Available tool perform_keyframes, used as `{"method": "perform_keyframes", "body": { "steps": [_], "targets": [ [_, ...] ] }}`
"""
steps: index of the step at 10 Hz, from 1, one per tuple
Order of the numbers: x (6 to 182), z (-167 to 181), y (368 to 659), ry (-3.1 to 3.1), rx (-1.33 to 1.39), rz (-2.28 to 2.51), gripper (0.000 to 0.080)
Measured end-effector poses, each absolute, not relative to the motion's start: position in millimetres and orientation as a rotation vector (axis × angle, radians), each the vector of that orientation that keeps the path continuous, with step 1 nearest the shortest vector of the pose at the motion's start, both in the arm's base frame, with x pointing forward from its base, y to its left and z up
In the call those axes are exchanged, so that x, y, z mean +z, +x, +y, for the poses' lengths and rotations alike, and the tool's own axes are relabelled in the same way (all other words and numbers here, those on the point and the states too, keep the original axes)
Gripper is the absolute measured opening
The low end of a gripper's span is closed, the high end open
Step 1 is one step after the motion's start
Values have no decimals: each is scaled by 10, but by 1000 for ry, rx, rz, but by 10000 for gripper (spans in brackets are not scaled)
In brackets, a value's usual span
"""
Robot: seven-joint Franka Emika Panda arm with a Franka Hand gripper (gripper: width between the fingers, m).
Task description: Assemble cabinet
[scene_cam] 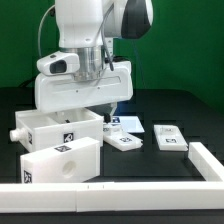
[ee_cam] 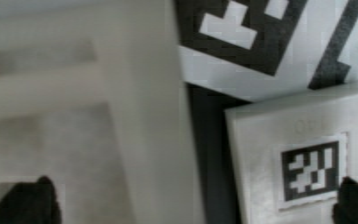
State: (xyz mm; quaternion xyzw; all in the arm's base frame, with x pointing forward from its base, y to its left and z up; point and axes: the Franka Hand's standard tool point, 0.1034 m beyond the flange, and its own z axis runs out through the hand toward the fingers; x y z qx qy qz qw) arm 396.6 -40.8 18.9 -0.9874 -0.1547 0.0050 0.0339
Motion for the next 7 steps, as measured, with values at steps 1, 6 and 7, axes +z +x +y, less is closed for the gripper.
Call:
{"method": "perform_keyframes", "body": {
  "steps": [1, 6, 7],
  "targets": [
    [188, -408, 3965, -3037, 16, -476, 517],
    [197, -413, 3983, -3040, 6, -478, 86],
    [197, -415, 3984, -3040, 5, -478, 87]
  ]
}}
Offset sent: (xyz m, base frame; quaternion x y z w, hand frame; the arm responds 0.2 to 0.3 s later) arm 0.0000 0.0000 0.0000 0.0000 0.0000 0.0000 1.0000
